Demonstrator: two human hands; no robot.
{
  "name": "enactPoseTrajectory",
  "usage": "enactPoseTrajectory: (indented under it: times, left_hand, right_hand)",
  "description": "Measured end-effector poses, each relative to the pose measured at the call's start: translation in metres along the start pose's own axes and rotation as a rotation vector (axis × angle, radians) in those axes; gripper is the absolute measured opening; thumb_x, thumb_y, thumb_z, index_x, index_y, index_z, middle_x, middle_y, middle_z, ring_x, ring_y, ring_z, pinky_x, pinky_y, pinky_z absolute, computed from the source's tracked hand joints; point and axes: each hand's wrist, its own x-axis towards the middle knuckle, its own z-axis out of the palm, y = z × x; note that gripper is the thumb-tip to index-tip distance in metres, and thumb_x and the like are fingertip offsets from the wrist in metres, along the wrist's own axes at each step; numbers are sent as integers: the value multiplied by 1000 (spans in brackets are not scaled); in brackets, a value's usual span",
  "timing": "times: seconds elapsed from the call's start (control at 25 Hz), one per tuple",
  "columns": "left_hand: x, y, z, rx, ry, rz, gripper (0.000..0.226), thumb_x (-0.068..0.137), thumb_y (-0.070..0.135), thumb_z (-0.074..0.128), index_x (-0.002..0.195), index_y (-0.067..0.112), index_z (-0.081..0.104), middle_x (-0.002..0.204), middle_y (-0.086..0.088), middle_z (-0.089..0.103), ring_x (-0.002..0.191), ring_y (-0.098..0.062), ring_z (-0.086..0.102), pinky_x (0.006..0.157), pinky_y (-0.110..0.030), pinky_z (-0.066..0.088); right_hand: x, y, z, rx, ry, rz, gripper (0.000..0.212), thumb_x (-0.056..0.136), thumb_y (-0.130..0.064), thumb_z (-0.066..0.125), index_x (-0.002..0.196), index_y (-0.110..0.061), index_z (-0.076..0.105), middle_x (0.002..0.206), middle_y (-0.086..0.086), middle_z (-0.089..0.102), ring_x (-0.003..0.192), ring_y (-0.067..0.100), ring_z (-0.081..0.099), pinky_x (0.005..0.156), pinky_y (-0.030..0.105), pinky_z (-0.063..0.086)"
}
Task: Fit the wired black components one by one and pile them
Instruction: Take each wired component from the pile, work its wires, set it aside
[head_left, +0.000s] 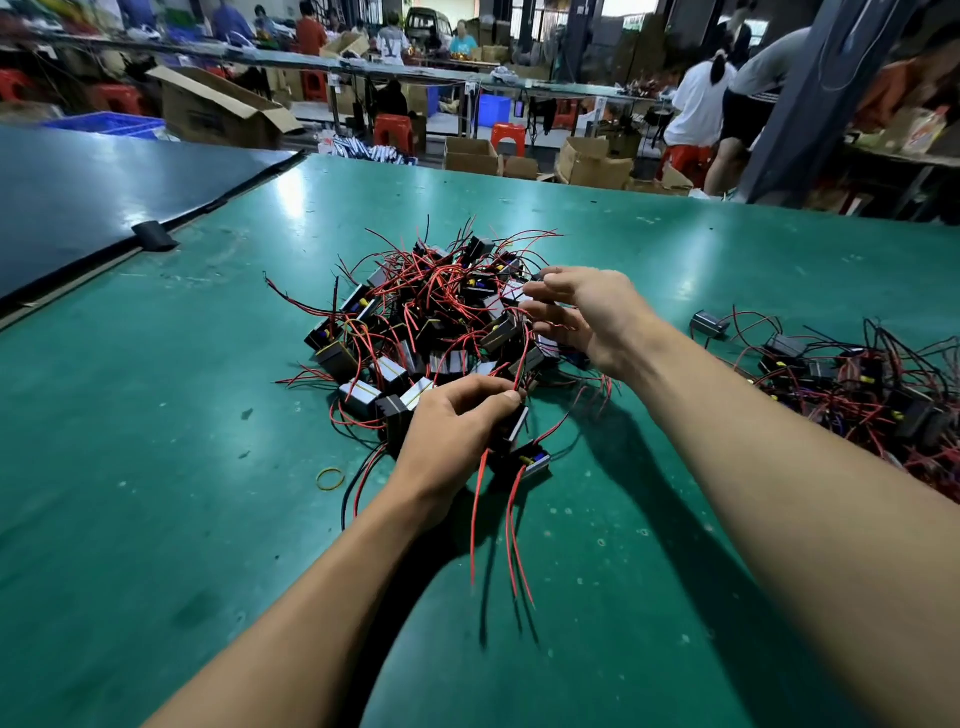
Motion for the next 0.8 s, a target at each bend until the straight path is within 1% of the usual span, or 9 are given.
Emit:
enactPoseTrajectory:
  times: [0.12,0.2,0.24,0.32,0.44,0.52,0.68,0.76,0.8]
  left_hand:
    - [-5,1,3,42,-27,47,5,87,8,69,86,10,74,80,-9,72,72,-14,63,66,-21,52]
    - [-8,2,6,134,-30,98,5,87,9,70,86,11,75,80,-11,73,67,-14,65,63,-24,54]
    - [-10,3,8,181,-44,117,4,86,9,71,85,10,75,77,-12,72,62,-13,64,58,-23,53]
    - [-15,2,14,258,-85,132,4,85,8,71,84,10,75,71,-13,71,53,-10,62,53,-19,49]
    - [-18,0,16,335,-93,149,4,85,6,71,83,7,75,65,-10,70,47,-6,58,49,-14,44]
    - [-17,-1,15,352,-86,157,4,85,5,71,83,5,74,66,-12,70,47,-6,59,49,-14,45]
    - [-15,-4,13,295,-88,131,5,87,6,69,86,4,74,67,-13,70,52,-13,63,54,-22,51]
    - [-13,-4,10,273,-80,146,9,91,13,67,93,9,75,80,-11,74,64,-19,68,64,-31,56]
    - [-12,-5,9,277,-70,162,12,92,17,66,99,13,75,87,-6,76,73,-18,70,69,-30,57]
  right_hand:
    - [-10,1,-12,-149,171,-85,10,100,-15,52,90,-14,53,77,5,60,55,15,60,51,26,48]
    - [-24,8,-21,-226,270,-100,18,100,-23,53,85,-14,51,67,4,55,52,16,56,51,29,48]
    - [-34,13,-25,-248,241,-82,22,100,-27,53,82,-14,51,64,3,54,51,16,55,49,28,47]
    - [-56,24,-29,-295,46,9,26,100,-31,55,84,-12,59,65,2,59,50,14,56,45,23,44]
    - [-76,30,-30,-365,-154,56,14,97,-26,62,94,-14,68,70,-4,70,55,9,60,50,21,43]
    - [-74,28,-28,-322,-149,46,5,96,-20,64,96,-17,68,72,-4,71,58,7,62,55,22,41]
    - [-65,17,-19,-52,-180,136,12,98,-16,59,97,-15,70,68,-5,64,56,7,59,52,16,49]
    - [-60,15,-15,19,-151,99,15,100,-16,56,96,-14,70,65,-6,58,52,6,54,52,18,51]
    - [-58,14,-16,32,-125,62,16,101,-16,55,96,-14,70,65,-5,55,49,5,51,50,19,50]
